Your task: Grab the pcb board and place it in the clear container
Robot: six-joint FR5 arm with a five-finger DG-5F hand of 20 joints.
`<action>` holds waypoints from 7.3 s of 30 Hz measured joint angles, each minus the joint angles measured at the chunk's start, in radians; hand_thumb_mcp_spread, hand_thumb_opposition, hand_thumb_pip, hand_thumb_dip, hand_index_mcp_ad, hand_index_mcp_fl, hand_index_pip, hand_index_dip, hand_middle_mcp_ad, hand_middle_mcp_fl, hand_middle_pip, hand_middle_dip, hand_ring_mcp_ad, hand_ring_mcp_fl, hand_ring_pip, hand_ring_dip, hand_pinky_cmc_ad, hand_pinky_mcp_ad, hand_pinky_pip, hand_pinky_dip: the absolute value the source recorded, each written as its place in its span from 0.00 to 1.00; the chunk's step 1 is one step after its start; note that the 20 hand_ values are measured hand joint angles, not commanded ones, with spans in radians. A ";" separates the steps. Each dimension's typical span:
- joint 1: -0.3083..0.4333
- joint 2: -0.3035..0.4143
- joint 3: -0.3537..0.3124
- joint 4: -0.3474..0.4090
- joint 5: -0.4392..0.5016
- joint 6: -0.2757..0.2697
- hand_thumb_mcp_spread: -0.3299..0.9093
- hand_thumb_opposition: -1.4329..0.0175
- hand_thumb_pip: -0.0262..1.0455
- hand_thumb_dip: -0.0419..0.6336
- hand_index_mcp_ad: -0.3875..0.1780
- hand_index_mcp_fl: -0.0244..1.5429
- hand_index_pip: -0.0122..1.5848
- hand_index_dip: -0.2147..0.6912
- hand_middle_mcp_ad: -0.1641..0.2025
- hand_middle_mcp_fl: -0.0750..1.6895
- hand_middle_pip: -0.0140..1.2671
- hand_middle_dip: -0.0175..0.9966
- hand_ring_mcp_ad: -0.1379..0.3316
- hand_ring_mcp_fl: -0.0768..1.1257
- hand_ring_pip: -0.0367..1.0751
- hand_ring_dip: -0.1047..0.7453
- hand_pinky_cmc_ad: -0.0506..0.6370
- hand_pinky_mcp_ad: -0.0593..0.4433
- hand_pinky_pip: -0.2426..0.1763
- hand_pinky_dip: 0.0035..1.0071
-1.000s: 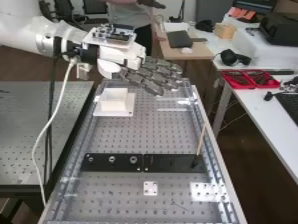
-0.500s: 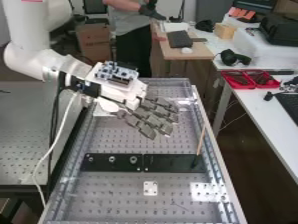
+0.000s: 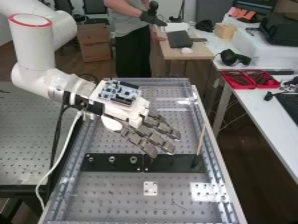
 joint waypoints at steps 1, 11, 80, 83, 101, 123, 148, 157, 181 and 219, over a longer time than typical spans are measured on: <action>-0.001 -0.002 -0.002 0.005 -0.002 -0.002 0.55 0.43 0.61 0.29 0.67 0.07 0.55 0.29 0.65 0.05 0.11 0.11 0.78 0.07 0.10 0.14 0.53 0.55 0.32 0.58; -0.029 -0.046 -0.003 0.057 -0.038 -0.046 0.55 0.42 0.63 0.35 0.64 0.08 0.76 0.24 0.66 0.05 0.10 0.11 0.78 0.07 0.10 0.14 0.53 0.55 0.32 0.58; -0.172 -0.228 0.073 0.230 -0.329 -0.233 0.61 0.38 0.68 0.41 0.50 0.22 0.98 0.21 0.64 0.11 0.11 0.14 0.77 0.06 0.12 0.15 0.53 0.51 0.36 0.48; -0.175 -0.231 0.075 0.229 -0.339 -0.239 0.62 0.37 0.68 0.42 0.50 0.22 0.98 0.21 0.64 0.11 0.10 0.14 0.77 0.06 0.12 0.15 0.53 0.51 0.36 0.47; -0.173 -0.231 0.085 0.223 -0.373 -0.259 0.65 0.35 0.65 0.41 0.47 0.29 0.98 0.26 0.64 0.11 0.11 0.15 0.77 0.06 0.12 0.16 0.53 0.51 0.40 0.47; -0.166 -0.227 0.090 0.209 -0.374 -0.261 0.62 0.37 0.69 0.42 0.45 0.20 0.98 0.22 0.64 0.11 0.11 0.15 0.77 0.06 0.12 0.16 0.53 0.51 0.40 0.47; -0.179 -0.261 0.107 0.194 -0.378 -0.268 0.61 0.37 0.69 0.42 0.46 0.20 0.98 0.22 0.63 0.11 0.11 0.15 0.77 0.06 0.12 0.16 0.53 0.51 0.40 0.47; -0.181 -0.268 0.116 0.189 -0.385 -0.271 0.61 0.36 0.69 0.42 0.46 0.26 0.98 0.21 0.64 0.11 0.11 0.15 0.77 0.06 0.12 0.16 0.53 0.51 0.40 0.47; -0.183 -0.220 0.107 0.219 -0.392 -0.244 0.62 0.33 0.64 0.41 0.45 0.37 0.95 0.20 0.63 0.14 0.11 0.15 0.76 0.07 0.12 0.17 0.53 0.51 0.43 0.34; 0.399 -0.045 0.057 0.288 0.059 0.002 0.67 0.34 0.58 0.41 0.45 0.39 0.92 0.20 0.65 0.16 0.11 0.15 0.76 0.08 0.12 0.16 0.53 0.51 0.47 0.31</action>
